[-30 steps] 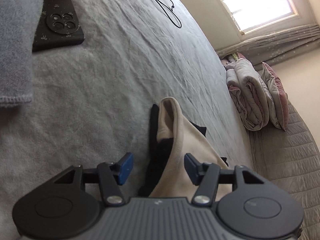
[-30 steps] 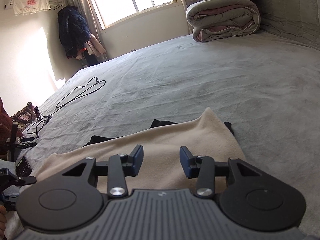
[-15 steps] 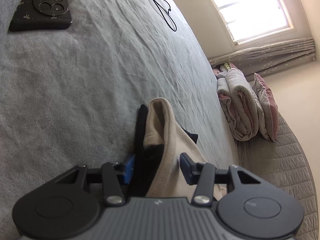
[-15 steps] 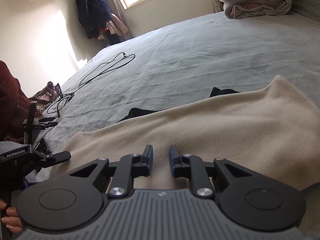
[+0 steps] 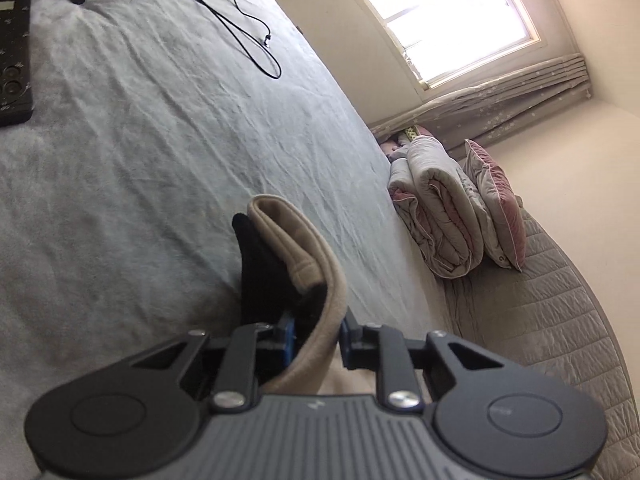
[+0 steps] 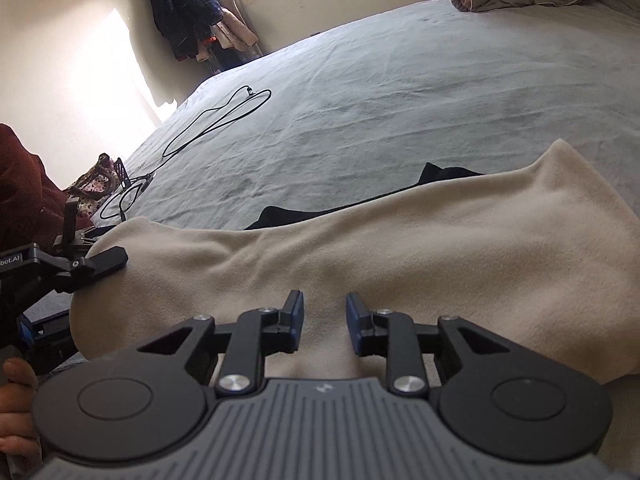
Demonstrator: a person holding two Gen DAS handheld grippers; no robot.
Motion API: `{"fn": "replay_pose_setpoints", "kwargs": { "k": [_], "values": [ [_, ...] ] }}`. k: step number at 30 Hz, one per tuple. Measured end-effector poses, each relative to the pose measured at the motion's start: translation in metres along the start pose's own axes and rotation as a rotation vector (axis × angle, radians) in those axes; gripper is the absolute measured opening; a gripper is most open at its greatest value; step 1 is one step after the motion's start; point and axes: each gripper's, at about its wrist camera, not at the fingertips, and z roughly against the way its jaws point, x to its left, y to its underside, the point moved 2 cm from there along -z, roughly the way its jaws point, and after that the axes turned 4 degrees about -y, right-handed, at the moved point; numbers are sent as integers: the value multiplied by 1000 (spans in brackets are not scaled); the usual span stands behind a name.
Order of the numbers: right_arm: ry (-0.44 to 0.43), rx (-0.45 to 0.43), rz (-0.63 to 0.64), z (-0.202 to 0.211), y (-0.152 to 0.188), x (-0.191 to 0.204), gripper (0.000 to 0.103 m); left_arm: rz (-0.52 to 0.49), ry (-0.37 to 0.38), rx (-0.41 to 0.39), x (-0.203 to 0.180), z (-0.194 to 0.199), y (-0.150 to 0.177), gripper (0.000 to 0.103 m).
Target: Fold clothes
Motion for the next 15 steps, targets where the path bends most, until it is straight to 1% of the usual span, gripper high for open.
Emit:
{"fn": "replay_pose_setpoints", "kwargs": {
  "k": [2, 4, 7, 10, 11, 12, 13, 15],
  "values": [
    [-30, -5, -47, 10, -7, -8, 35, -44, 9, 8, -20, -7, 4, 21],
    [-81, -15, -128, 22, -15, -20, 40, -86, 18, 30, -38, -16, 11, 21],
    [-190, -31, -307, 34, -21, -46, 46, -131, 32, 76, -59, -32, 23, 21],
    [-294, -48, -491, 43, -25, -73, 47, -144, 42, 138, -72, -50, 40, 23],
    [-324, -56, -555, 44, -24, -82, 47, -152, 47, 160, -75, -54, 47, 26],
    [-354, -63, -620, 44, -24, -92, 48, -158, 52, 178, -78, -58, 53, 31],
    [-373, -74, -667, 45, -22, -100, 49, -157, 70, 194, -80, -60, 58, 35],
    [-395, -91, -749, 46, -17, -115, 51, -136, 117, 239, -80, -63, 65, 36]
  ]
}}
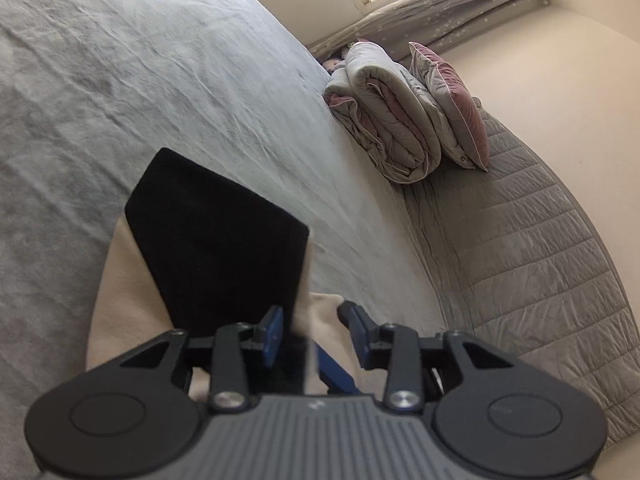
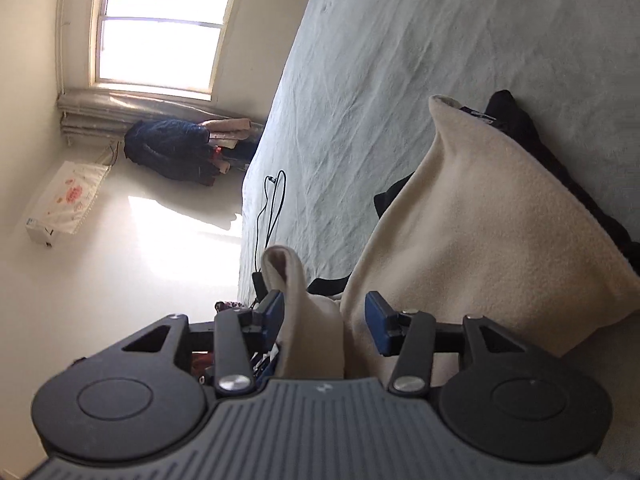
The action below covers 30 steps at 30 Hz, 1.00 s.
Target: Fold clothes
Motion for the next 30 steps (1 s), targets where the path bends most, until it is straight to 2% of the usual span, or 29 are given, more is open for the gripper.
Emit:
{"fn": "replay_pose_setpoints", "kwargs": {
  "k": [3, 7, 10, 15, 20, 24, 27, 30],
  "values": [
    [-20, -15, -74, 6, -3, -12, 52, 16, 19, 52, -2, -4, 6, 38],
    [-12, -11, -61, 10, 0, -8, 51, -59, -15, 2, -7, 13, 7, 39],
    [34, 6, -1, 6, 2, 2, 53, -99, -46, -51, -5, 32, 1, 40],
    [120, 16, 104, -5, 7, 17, 59, -251, -202, -122, 4, 54, -6, 40],
    [207, 5, 217, -15, 17, 30, 61, -271, -343, -122, 27, 57, -12, 40],
    [222, -27, 332, -10, 28, 43, 61, -301, -537, -88, 33, 50, -23, 40],
    [215, -18, 423, -9, 34, 52, 60, -292, -566, -83, 38, 49, -30, 42],
    [223, 7, 509, -18, 38, 59, 49, -278, -573, -76, 40, 47, -35, 43]
  ]
}}
